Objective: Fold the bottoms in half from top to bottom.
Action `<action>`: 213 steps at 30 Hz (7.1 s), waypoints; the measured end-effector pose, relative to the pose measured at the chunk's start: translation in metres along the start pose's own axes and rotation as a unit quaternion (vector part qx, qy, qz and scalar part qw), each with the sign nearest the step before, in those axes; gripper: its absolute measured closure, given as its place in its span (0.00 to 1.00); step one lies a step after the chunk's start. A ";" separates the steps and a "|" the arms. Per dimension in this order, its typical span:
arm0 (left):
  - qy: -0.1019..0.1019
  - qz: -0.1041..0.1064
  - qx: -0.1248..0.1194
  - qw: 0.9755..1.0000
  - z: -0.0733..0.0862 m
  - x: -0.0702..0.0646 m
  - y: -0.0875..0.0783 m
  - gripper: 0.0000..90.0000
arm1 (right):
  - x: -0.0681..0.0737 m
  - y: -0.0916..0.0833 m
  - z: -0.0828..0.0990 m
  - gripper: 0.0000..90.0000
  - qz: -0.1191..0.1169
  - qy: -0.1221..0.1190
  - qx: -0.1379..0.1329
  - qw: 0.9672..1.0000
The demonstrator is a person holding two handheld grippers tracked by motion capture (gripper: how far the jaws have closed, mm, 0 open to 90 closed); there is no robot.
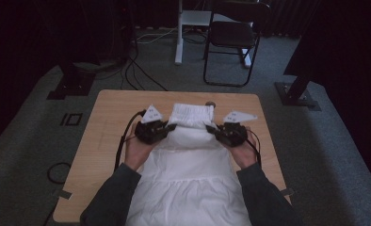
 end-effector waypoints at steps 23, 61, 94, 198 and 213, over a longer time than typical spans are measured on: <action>-0.064 0.024 0.154 0.986 0.126 -0.031 0.057 0.88 | 0.014 0.060 0.119 0.91 -0.024 0.024 0.174 0.984; -0.057 -0.110 0.143 0.982 0.060 0.092 0.129 0.93 | -0.071 0.171 0.039 0.92 0.071 0.118 0.144 0.980; -0.032 0.040 0.156 0.987 0.131 -0.030 0.042 0.94 | 0.028 0.035 0.106 0.93 -0.036 0.024 0.128 0.991; -0.111 -0.007 0.133 0.985 0.105 0.039 0.085 0.94 | -0.051 0.093 0.087 0.84 -0.028 0.146 0.118 0.982; -0.049 0.067 0.106 0.991 0.120 -0.006 0.052 0.83 | -0.026 0.036 0.091 0.76 -0.130 0.093 0.030 0.987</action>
Point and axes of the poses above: each handheld gripper's, and its own axes: y roughly forward along the jaws, z roughly out of its underside, x roughly to its left, the point moved 1 cm from there along y, roughly forward along the jaws, and after that the axes turned 2 degrees about y, right-handed, at the moved point
